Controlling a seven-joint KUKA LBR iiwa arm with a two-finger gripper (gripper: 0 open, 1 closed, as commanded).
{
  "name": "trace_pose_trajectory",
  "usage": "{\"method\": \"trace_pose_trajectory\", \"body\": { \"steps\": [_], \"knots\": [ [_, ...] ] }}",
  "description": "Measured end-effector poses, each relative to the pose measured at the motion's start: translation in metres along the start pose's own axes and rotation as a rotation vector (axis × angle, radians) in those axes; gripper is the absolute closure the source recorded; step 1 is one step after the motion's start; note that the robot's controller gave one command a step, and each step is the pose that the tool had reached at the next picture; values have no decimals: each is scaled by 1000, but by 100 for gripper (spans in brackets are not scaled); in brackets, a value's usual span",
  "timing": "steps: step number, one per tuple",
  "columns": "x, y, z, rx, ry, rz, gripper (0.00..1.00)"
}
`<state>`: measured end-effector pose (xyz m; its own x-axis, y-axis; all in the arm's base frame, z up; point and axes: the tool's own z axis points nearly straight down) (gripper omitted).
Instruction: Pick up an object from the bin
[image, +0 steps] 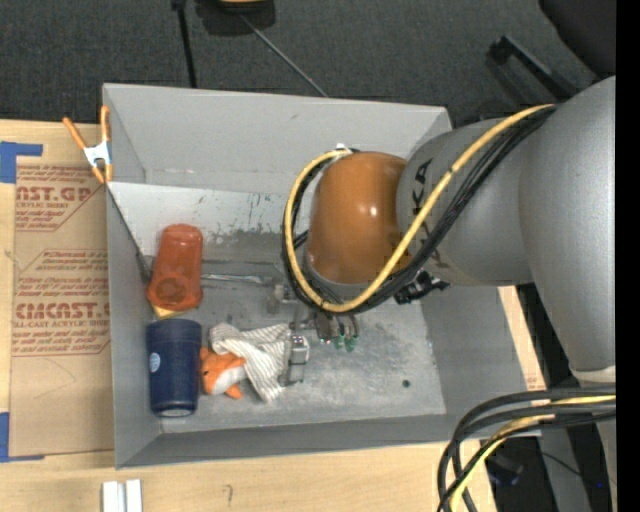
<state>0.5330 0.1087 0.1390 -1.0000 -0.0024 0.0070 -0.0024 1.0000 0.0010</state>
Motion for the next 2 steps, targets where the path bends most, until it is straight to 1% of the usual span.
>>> {"method": "trace_pose_trajectory", "body": {
  "steps": [1,2],
  "knots": [
    [-2,0,-4,-1,-7,1,0],
    [6,-4,61,-1,-7,-18,100]
  ]
}}
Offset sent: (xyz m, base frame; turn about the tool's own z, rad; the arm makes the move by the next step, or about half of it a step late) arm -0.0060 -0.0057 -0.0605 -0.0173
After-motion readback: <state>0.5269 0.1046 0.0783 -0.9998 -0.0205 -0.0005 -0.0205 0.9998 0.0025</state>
